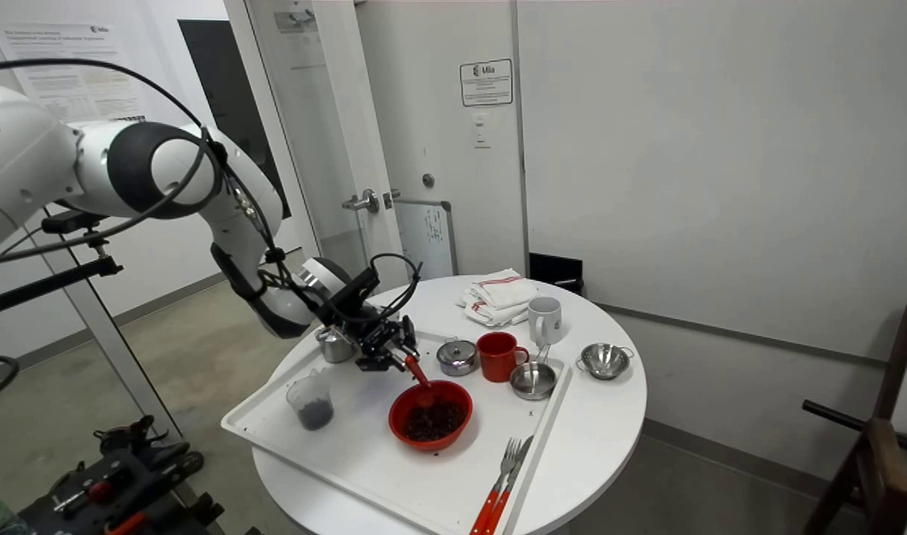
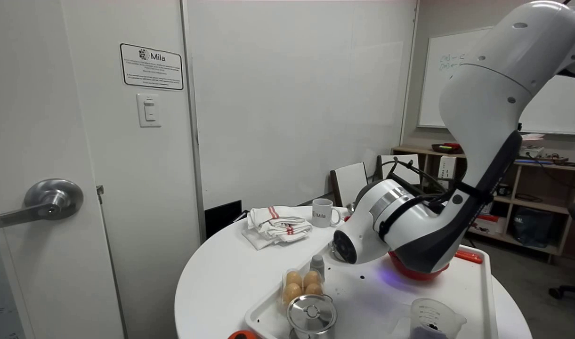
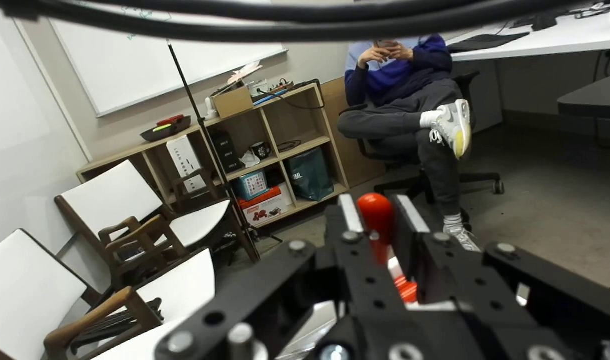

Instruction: Use the spoon to stir the contents of the red bowl

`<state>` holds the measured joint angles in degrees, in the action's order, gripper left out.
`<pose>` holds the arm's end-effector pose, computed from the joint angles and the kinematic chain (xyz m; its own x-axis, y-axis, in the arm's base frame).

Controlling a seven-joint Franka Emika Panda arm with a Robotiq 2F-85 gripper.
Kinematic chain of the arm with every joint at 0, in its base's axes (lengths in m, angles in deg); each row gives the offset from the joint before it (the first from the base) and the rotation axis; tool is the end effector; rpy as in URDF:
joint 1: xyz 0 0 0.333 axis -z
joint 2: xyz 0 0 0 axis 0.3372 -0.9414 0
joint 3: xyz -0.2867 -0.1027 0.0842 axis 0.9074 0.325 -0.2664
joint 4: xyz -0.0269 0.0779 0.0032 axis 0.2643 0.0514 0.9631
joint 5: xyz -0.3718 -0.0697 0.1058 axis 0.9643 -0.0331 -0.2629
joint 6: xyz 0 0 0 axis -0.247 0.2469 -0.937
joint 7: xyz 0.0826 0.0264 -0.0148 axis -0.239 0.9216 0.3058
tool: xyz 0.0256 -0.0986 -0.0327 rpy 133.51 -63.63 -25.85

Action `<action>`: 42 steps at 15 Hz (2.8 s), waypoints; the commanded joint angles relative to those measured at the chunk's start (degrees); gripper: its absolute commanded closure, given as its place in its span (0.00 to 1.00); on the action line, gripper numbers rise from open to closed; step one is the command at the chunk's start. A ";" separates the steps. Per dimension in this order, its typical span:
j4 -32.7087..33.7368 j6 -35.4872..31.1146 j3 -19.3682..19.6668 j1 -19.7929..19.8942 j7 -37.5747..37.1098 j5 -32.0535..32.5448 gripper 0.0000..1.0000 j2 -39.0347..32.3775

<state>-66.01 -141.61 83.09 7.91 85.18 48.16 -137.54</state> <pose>0.5685 0.0409 0.0353 0.3328 -0.1094 -0.9366 0.9011 -0.2557 0.3501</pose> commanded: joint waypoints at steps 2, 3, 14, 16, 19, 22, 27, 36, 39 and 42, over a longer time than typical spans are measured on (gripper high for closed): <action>-3.67 -0.61 -0.72 1.86 -2.01 -2.43 0.95 0.19; -4.17 -0.74 -0.70 2.17 -2.21 -2.87 0.95 0.09; 2.01 0.86 1.61 3.12 -0.78 -2.69 0.95 -2.05; 4.89 1.60 2.45 2.70 -0.18 -1.76 0.95 -2.54; 8.25 2.12 2.98 2.18 0.37 -0.61 0.95 -3.33; 10.24 2.25 3.10 1.71 0.43 -0.05 0.95 -4.23; 10.26 2.38 3.45 1.72 -0.17 -0.25 0.95 -5.58; 7.44 1.36 2.81 1.47 -1.73 -0.52 0.95 -6.45; 5.91 0.15 1.37 0.82 -2.88 -0.90 0.95 -4.28; 4.42 -1.36 -0.29 -0.34 -4.30 -0.98 0.95 -1.42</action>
<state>-57.95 -141.31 84.14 8.49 82.86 47.27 -143.27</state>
